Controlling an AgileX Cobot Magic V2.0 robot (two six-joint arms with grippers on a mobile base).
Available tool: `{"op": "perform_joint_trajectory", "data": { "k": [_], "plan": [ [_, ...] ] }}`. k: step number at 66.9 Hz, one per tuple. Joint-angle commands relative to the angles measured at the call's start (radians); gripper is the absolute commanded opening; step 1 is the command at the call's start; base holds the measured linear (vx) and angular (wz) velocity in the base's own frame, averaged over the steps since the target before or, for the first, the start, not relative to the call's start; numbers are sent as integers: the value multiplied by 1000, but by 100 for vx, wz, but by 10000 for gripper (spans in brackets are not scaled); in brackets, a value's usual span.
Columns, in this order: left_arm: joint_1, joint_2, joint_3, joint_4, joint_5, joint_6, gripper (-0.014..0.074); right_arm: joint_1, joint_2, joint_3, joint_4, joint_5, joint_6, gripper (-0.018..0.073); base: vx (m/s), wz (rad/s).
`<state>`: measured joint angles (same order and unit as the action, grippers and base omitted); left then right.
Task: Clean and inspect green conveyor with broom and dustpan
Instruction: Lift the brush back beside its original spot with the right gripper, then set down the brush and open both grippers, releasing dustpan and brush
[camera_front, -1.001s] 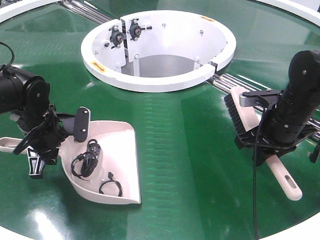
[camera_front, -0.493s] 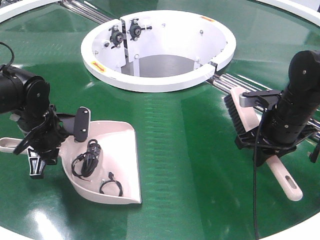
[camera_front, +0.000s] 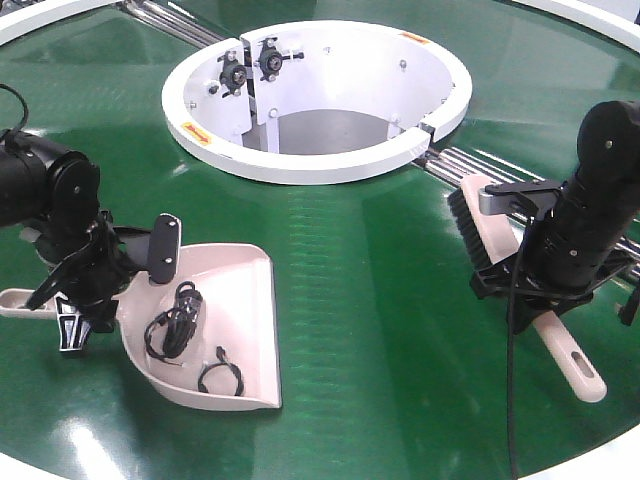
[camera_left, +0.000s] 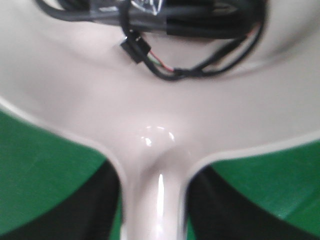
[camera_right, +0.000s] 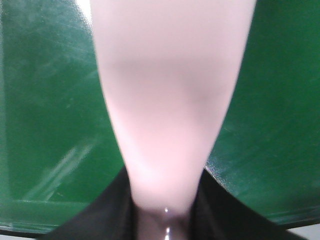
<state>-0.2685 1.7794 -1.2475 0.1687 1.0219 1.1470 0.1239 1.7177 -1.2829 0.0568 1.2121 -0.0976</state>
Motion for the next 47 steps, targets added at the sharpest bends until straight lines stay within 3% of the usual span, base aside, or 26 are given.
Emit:
{"op": "perform_joint_trajectory", "data": {
  "k": [1, 9, 17, 31, 47],
  "plan": [
    [-5, -40, -30, -7, -3, -20, 443, -2, -50, -23, 3, -7, -8, -4, 0, 0],
    [-5, -42, -30, -8, -2, -20, 562, -2, -45, -23, 3, 0, -3, -4, 0, 0],
    [-5, -50, -30, -9, 6, -20, 615, -2, -18, -23, -7, 19, 0, -4, 0, 0],
    [-5, -86, -30, -13, 8, -20, 601, -2, 53, -23, -33, 9, 23, 0, 0, 0],
    [-5, -131, -30, -82, 9, -20, 561, -2, 132, -23, -57, -2, 27, 35, 0, 0]
  ]
}}
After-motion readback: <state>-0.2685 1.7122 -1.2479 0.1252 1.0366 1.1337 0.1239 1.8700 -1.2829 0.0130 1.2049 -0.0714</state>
